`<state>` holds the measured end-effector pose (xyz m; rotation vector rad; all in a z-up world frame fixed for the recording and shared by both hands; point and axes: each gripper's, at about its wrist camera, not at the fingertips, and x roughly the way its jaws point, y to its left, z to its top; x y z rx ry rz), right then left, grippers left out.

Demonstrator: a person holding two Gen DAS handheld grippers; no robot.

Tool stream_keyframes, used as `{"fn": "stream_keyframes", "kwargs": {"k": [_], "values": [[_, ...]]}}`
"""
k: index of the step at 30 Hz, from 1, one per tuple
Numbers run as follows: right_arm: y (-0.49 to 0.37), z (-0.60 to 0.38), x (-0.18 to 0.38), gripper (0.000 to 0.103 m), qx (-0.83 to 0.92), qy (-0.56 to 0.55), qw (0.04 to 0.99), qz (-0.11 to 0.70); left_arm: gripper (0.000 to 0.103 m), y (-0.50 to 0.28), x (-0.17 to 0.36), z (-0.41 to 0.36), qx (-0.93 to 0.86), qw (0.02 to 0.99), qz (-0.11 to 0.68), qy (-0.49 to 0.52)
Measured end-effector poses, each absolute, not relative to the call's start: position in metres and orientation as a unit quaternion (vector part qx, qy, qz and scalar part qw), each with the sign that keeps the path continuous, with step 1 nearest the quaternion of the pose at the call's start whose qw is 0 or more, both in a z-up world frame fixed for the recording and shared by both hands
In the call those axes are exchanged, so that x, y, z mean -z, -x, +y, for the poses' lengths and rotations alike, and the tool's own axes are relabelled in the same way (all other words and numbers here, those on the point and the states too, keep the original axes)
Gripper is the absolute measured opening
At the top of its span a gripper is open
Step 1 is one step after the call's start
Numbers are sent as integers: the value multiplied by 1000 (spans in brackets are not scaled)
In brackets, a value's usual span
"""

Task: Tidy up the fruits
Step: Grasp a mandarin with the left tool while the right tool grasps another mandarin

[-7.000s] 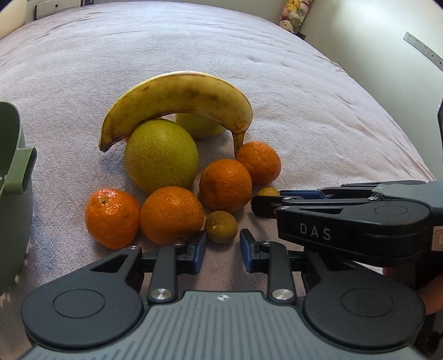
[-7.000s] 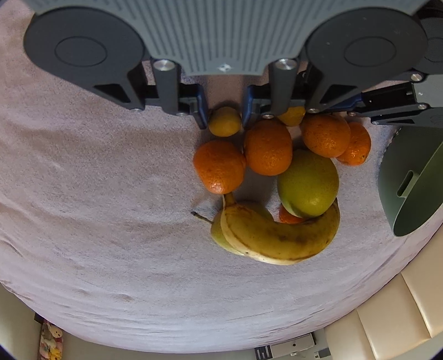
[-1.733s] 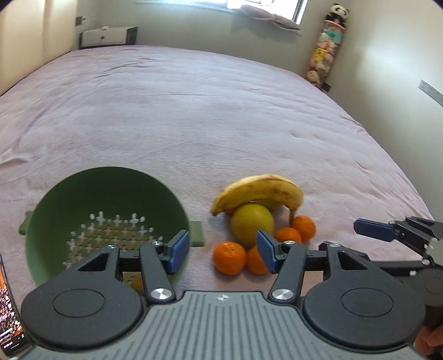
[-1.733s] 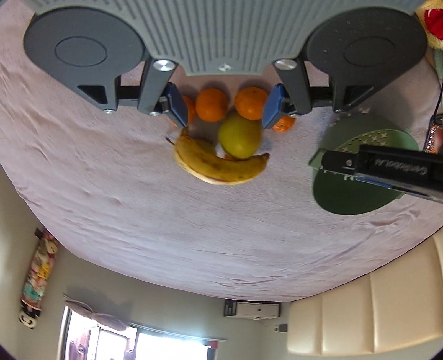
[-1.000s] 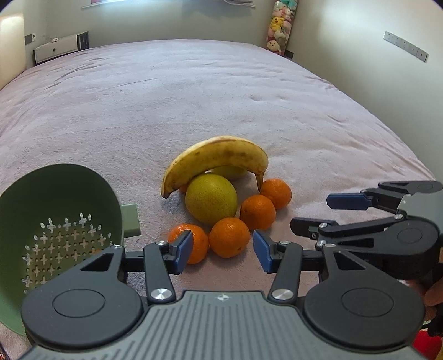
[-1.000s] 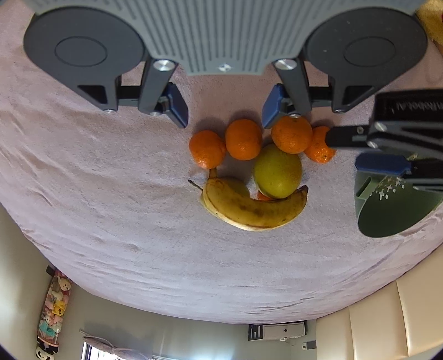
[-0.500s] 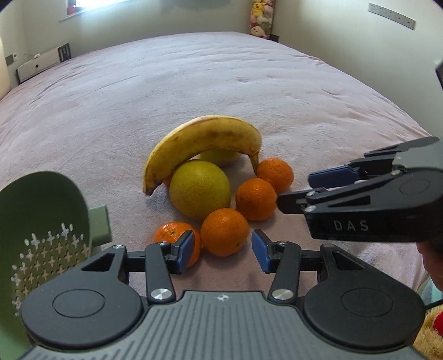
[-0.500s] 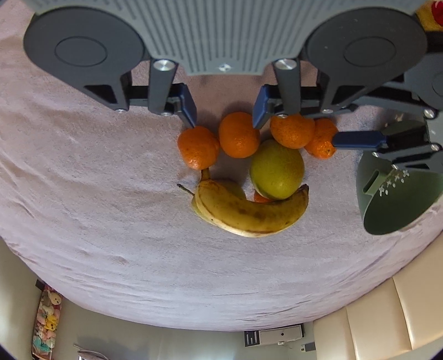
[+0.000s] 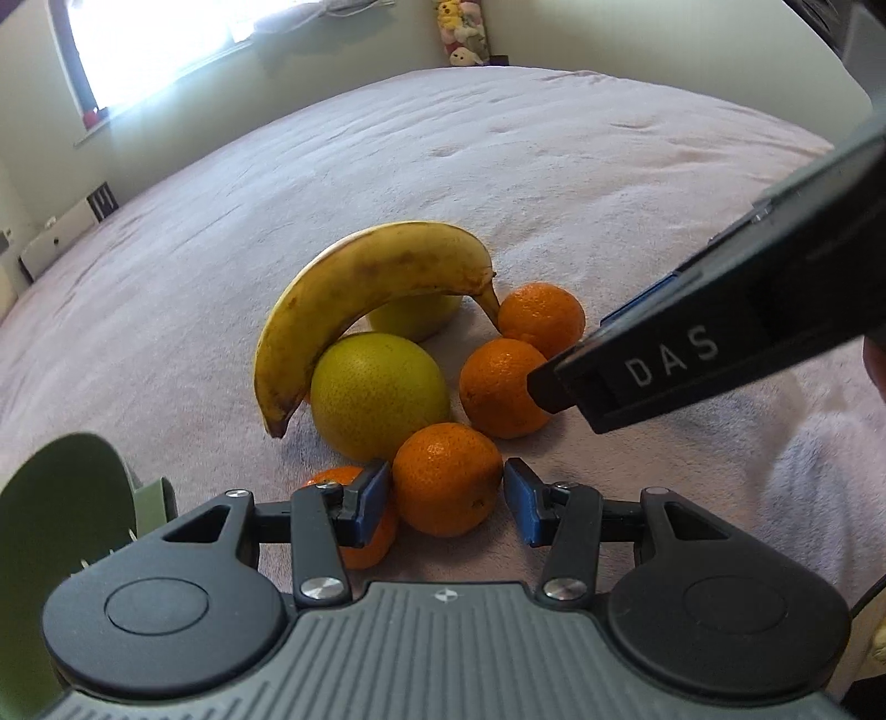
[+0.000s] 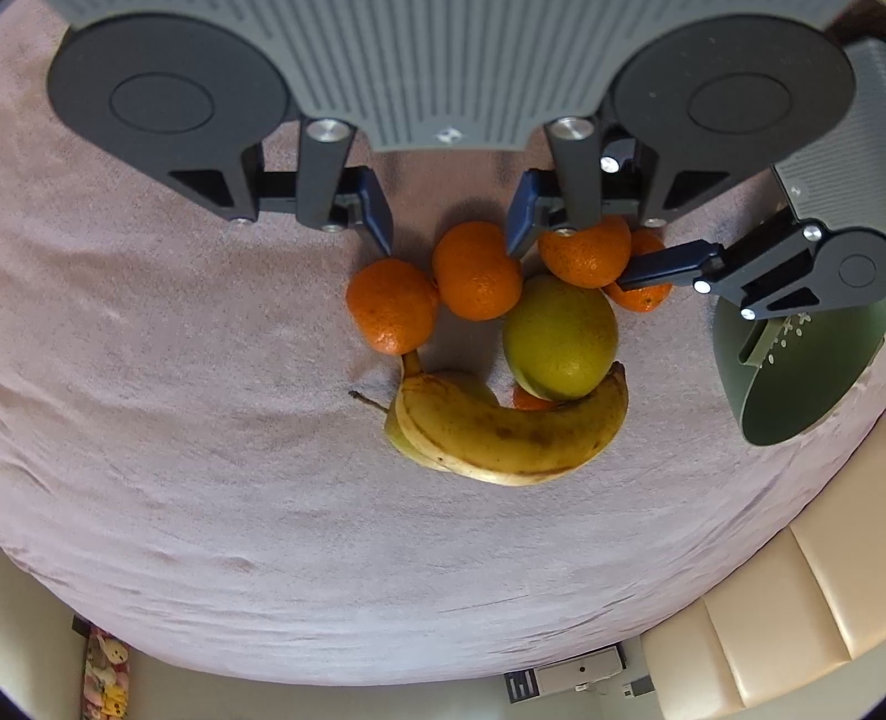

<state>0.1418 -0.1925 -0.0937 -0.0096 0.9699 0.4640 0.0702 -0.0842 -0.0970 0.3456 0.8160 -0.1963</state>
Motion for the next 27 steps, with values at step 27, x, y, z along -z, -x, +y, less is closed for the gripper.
{"fn": "stream_keyframes", "kwargs": {"k": [27], "values": [[-161,-179,107,44,-213,-57,840,496,49,-81,53,-32,66,893,446,-11]]}}
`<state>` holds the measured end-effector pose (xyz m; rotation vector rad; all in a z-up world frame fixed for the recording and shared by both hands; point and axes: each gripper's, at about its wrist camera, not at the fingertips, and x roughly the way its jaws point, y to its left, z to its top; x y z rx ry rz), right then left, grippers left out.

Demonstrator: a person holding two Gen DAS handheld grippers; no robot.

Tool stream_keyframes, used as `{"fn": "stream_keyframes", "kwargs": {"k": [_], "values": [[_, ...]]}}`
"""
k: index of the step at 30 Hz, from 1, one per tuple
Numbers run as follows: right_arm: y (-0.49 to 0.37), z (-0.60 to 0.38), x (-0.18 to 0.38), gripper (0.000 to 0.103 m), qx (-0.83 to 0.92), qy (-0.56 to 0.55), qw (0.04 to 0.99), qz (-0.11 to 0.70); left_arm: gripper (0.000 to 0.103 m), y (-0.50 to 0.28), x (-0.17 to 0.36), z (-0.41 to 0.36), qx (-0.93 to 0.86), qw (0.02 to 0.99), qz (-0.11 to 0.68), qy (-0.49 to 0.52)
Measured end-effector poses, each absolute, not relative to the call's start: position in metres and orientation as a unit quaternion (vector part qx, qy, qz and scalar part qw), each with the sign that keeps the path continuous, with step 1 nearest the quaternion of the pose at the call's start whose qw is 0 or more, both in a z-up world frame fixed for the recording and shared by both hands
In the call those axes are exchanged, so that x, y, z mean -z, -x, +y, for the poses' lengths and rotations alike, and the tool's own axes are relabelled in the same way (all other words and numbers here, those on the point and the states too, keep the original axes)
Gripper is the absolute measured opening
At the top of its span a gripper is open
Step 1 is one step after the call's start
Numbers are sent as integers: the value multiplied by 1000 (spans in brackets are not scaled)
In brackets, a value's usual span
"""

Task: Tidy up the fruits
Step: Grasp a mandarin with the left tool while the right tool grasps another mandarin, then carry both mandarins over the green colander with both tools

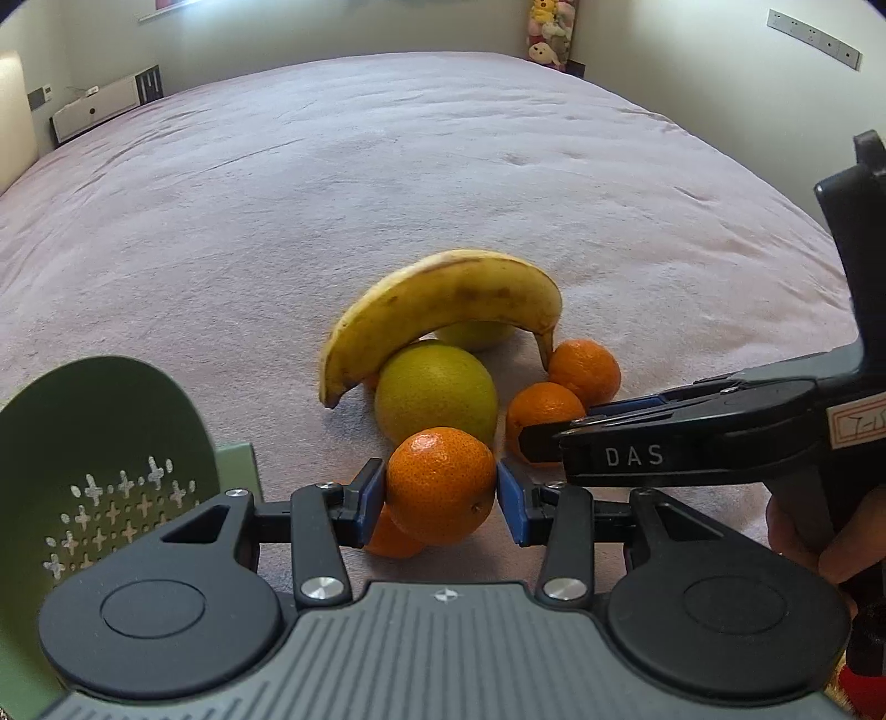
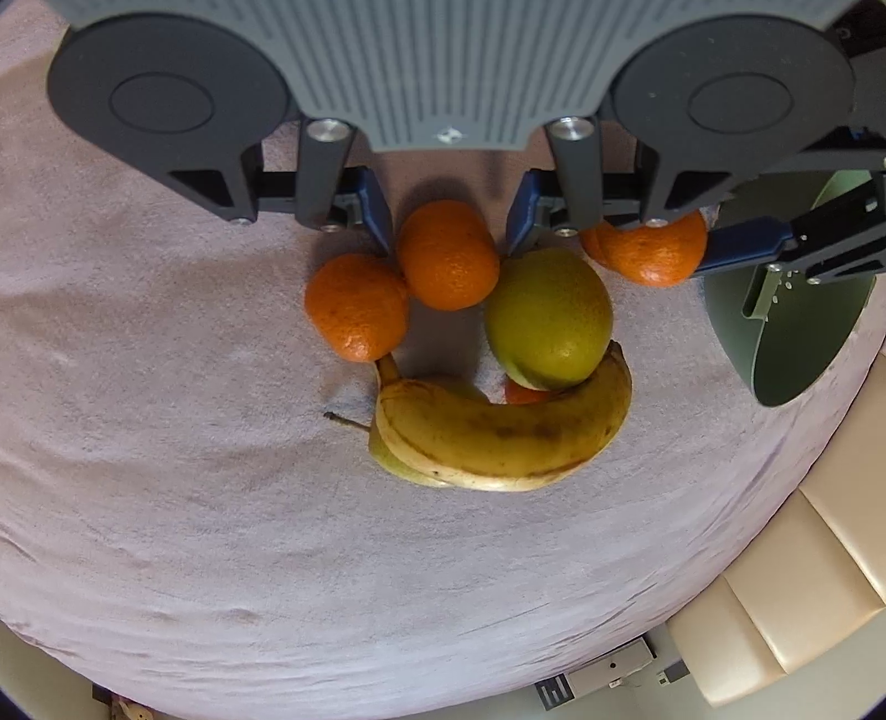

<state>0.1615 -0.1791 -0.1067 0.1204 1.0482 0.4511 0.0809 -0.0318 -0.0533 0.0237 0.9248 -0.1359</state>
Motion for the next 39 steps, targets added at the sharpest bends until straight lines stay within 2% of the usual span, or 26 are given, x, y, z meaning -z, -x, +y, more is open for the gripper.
{"fn": "stream_keyframes", "kwargs": {"k": [24,39], "values": [[-153,-166,101,39,-198,-24,842,501,49,-69,36,-20,48,893,447,17],[-122,-161,54,39,-215,16,873,438,49,-46,-1,-4,35,915,400,40]]}}
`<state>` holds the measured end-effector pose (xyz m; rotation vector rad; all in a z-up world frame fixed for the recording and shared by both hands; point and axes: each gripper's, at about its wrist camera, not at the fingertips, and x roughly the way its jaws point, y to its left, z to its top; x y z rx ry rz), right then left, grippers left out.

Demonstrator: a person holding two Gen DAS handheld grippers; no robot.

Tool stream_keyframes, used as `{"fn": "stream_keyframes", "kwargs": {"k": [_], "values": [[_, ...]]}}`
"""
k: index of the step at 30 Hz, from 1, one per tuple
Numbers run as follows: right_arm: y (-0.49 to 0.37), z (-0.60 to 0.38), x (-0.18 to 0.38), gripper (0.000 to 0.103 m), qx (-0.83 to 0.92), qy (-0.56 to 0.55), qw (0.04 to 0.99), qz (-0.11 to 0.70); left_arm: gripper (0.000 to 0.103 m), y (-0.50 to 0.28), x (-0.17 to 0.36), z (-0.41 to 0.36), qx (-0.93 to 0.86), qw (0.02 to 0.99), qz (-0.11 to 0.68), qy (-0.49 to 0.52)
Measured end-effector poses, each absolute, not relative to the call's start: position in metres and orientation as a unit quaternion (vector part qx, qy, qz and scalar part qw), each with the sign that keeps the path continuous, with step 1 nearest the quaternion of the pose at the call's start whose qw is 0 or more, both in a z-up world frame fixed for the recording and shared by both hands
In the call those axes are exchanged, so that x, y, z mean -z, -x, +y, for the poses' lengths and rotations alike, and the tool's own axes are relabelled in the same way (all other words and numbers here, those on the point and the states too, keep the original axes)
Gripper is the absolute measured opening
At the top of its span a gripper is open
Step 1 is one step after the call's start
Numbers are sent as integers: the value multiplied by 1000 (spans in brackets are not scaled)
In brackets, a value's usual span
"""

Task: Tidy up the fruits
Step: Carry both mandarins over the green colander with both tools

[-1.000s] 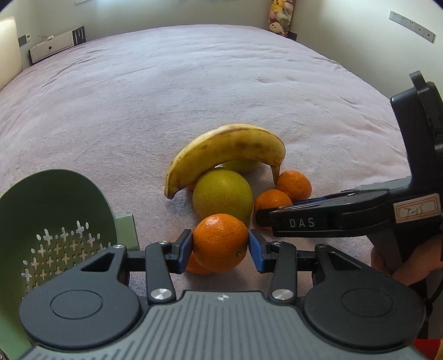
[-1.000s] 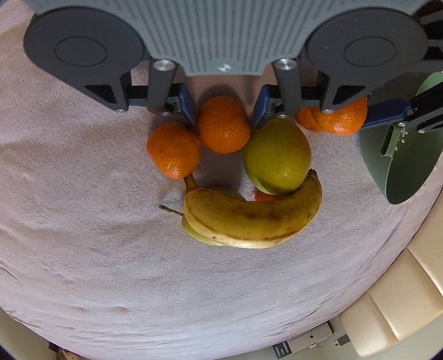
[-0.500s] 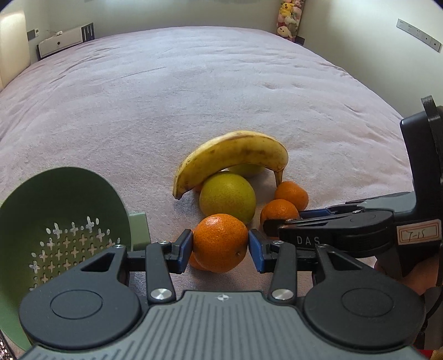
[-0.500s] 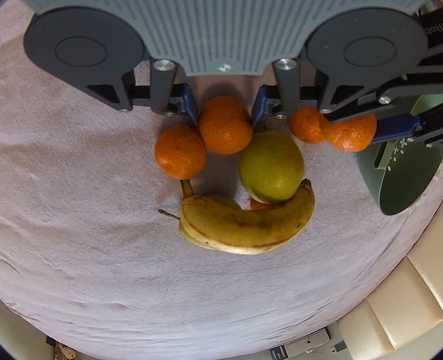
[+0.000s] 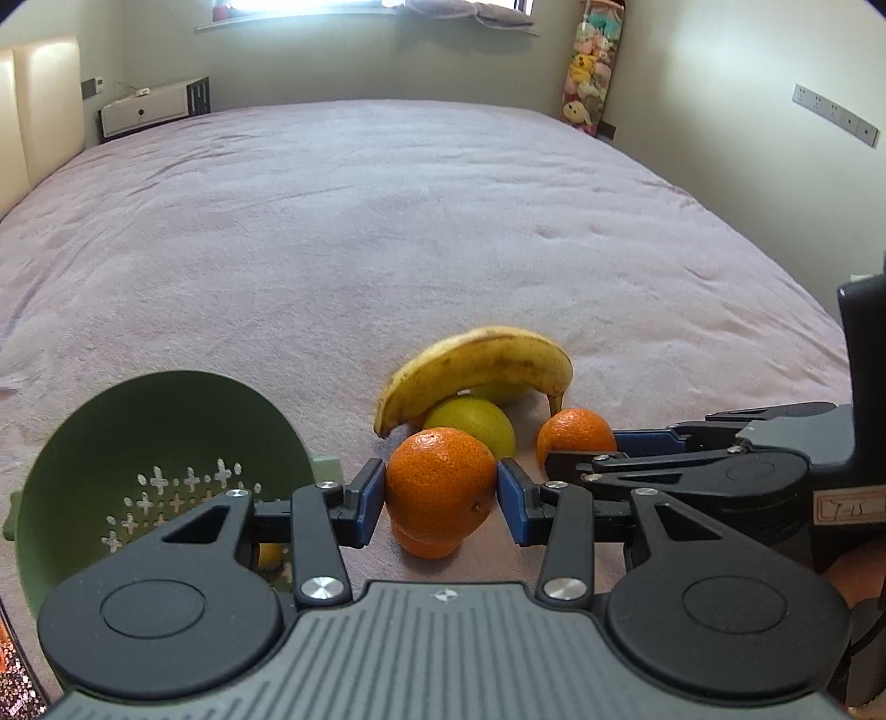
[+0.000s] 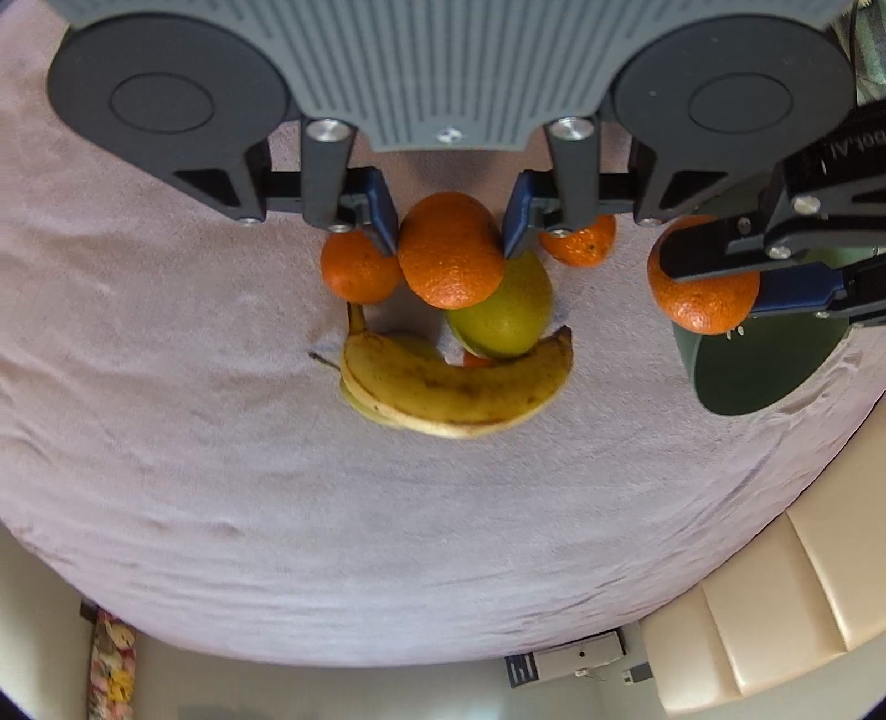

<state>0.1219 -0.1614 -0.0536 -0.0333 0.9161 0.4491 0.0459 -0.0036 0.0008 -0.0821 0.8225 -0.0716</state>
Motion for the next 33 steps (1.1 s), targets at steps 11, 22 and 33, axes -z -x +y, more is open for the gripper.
{"fn": "stream_keyframes", "kwargs": {"k": [11,22,33], "values": [[-97,-136,11,38,-266,56,893,359,49,-29,-28,27,8,925,370,82],[-79,-86,-13,38,-349,118,874,316,49,-23,-34,85,-58,913,375,149],[-79,-17,-6,38,-429,212,821,313,49,-20,-31,131,-92,896,385,202]]}}
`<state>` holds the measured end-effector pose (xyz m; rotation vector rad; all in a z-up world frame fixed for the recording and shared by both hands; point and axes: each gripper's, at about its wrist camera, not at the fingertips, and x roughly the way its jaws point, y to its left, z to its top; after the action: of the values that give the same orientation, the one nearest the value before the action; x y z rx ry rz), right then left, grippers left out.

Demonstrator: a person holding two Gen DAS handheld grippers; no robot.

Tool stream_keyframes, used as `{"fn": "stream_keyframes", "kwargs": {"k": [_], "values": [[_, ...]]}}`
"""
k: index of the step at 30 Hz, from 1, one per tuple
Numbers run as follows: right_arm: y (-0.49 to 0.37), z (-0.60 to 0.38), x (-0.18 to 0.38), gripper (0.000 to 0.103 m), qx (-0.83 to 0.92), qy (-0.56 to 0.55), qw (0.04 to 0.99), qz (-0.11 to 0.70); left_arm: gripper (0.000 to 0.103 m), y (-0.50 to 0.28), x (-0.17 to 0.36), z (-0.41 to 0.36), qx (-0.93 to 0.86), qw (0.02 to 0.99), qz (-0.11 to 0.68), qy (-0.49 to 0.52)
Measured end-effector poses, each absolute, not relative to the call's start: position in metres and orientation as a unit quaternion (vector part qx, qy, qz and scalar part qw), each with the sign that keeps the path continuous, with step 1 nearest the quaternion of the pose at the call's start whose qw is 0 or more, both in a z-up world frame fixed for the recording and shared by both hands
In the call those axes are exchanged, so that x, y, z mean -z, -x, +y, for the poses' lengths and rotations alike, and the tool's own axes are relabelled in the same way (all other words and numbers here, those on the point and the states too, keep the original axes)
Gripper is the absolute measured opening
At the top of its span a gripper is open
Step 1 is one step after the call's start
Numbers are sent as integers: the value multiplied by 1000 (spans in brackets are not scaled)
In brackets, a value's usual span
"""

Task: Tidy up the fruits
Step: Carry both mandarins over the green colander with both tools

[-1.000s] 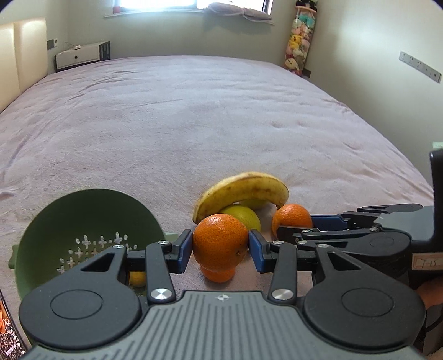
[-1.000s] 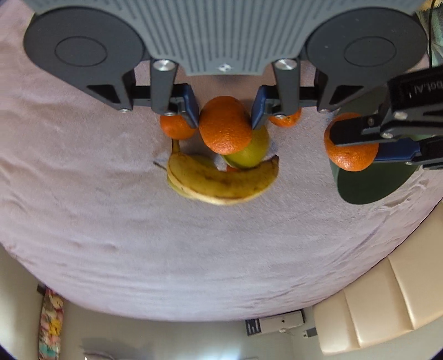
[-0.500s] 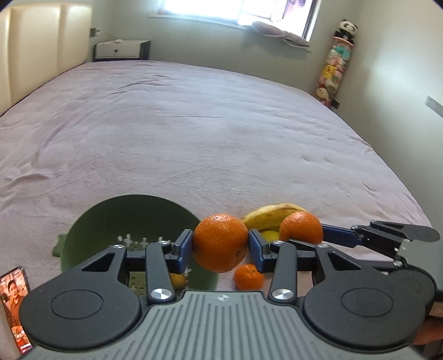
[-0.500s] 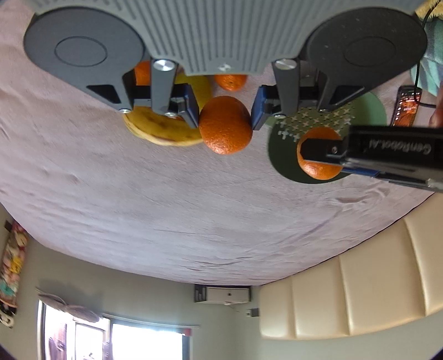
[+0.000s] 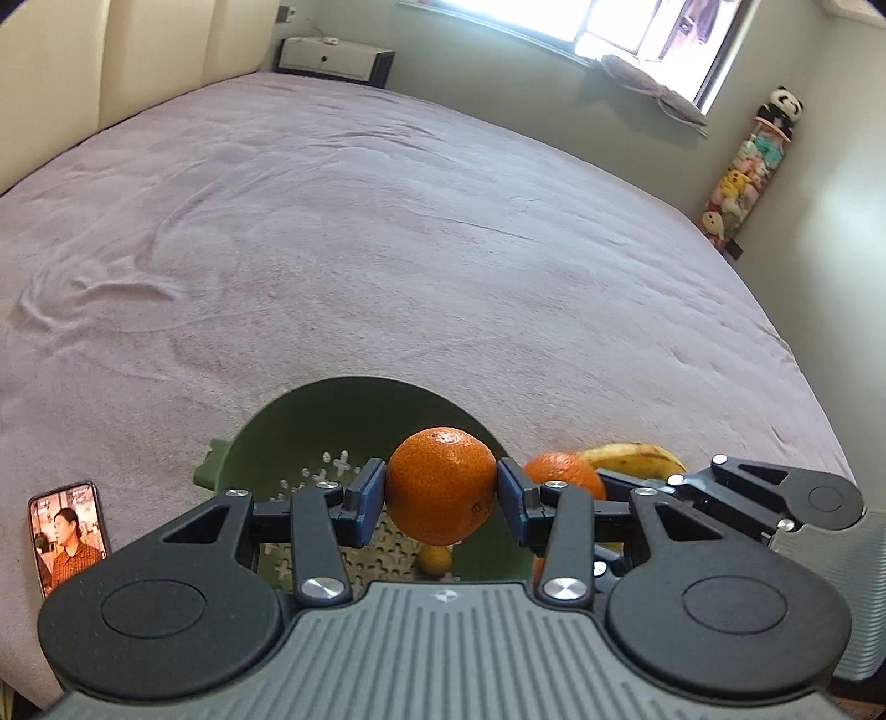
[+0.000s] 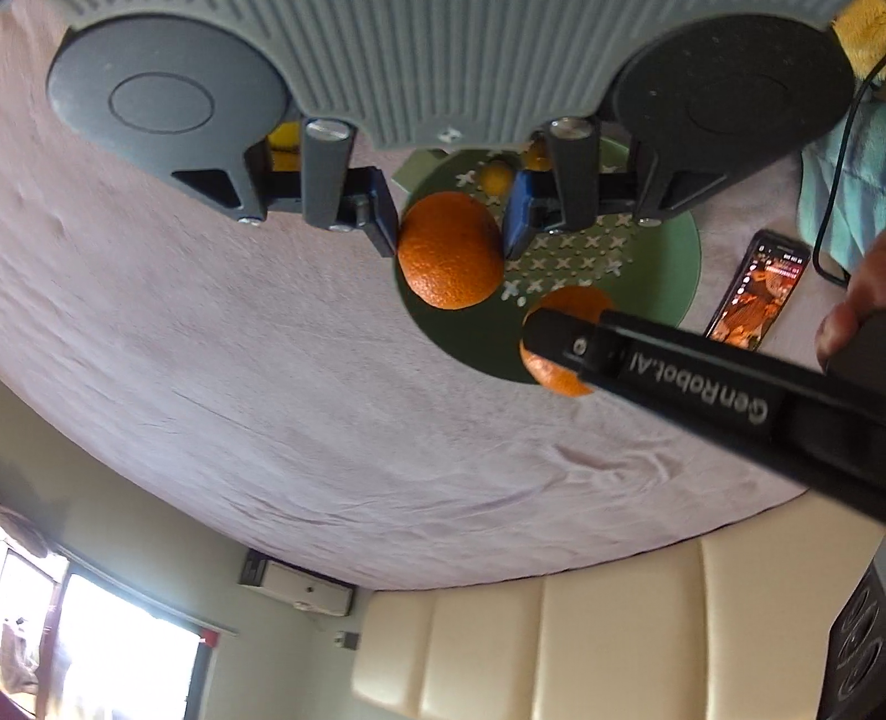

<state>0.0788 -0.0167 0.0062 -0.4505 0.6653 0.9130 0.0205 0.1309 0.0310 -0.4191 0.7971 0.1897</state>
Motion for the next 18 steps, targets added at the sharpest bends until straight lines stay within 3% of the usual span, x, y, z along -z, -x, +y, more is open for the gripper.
{"fn": "stream_keyframes", "kwargs": {"k": [9,18], "values": [[-93,17,19,38,-468,253,771,350,49,-31,6,154,-112,855,437,257],[-109,43,47,38,-479,329,734,351,49,-41,33,154,-143,831,489,224]]}}
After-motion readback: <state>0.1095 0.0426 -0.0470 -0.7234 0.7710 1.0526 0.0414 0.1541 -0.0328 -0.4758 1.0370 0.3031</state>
